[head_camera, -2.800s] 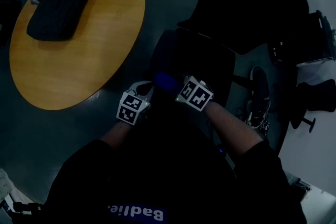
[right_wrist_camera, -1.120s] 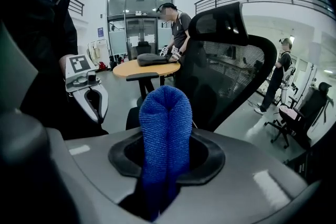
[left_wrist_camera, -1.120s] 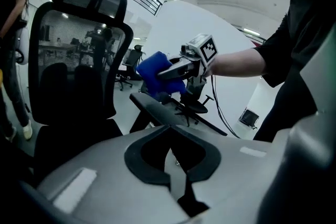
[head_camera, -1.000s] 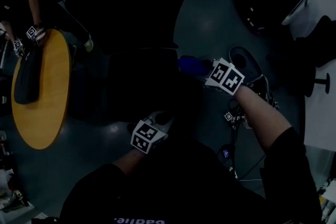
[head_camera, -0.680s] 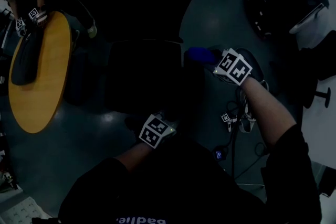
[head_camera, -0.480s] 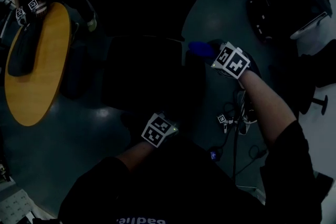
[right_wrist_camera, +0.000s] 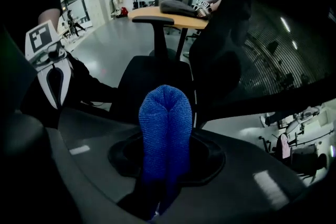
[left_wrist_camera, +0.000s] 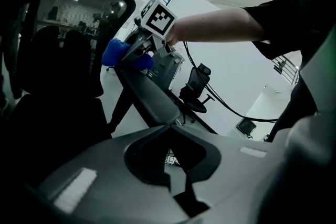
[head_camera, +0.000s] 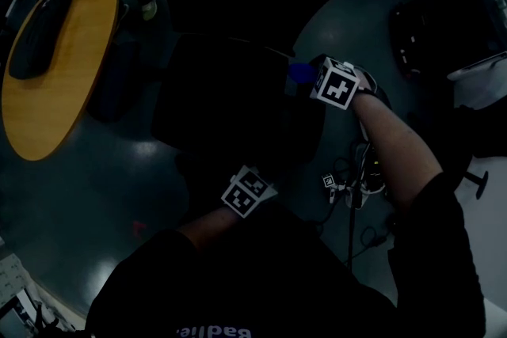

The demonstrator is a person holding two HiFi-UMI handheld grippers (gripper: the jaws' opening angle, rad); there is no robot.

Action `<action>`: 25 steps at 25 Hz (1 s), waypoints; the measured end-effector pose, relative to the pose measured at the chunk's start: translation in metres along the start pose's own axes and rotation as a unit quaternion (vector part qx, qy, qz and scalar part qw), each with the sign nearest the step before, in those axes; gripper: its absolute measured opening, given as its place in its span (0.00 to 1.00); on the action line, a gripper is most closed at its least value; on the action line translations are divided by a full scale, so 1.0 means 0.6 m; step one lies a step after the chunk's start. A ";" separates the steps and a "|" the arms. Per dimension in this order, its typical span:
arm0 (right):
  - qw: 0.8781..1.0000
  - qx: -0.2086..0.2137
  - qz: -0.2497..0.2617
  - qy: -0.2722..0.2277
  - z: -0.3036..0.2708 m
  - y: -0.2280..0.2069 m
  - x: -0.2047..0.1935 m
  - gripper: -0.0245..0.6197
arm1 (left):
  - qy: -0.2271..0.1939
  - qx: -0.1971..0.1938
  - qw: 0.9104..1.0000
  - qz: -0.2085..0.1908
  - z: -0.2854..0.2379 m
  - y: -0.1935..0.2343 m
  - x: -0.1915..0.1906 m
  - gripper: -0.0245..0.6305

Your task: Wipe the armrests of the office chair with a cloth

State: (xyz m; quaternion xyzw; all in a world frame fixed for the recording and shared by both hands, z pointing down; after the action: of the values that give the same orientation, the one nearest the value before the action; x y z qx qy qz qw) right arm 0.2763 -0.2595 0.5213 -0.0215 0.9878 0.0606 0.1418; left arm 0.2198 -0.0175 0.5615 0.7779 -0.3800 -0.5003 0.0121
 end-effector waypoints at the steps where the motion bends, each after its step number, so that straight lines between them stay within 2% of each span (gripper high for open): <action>1: 1.000 -0.001 0.005 0.006 -0.007 0.005 0.003 0.24 | 0.000 0.001 1.000 0.002 -0.001 0.003 -0.001 0.06; 15: 1.000 0.004 -0.004 -0.005 -0.010 0.018 0.001 0.24 | 0.004 -0.012 1.000 -0.004 -0.004 0.010 -0.004 0.06; 25: 1.000 0.017 0.012 -0.008 -0.004 0.067 0.007 0.24 | 0.009 -0.011 1.000 -0.010 0.000 0.008 -0.005 0.06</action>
State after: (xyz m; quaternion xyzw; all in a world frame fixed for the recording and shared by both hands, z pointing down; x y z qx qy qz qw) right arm 0.2693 -0.2197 0.5270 -0.0065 0.9877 0.0455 0.1493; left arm 0.2160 -0.0190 0.5658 0.7859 -0.3664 -0.4978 0.0194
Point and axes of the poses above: the fingertips, and each gripper's own axes: z backward along the fingers, y to its left, x out of its top, the point moved 8 cm from there along z, backward along the fingers, and after that the axes turned 5 degrees about -z, right-handed, at the moved point
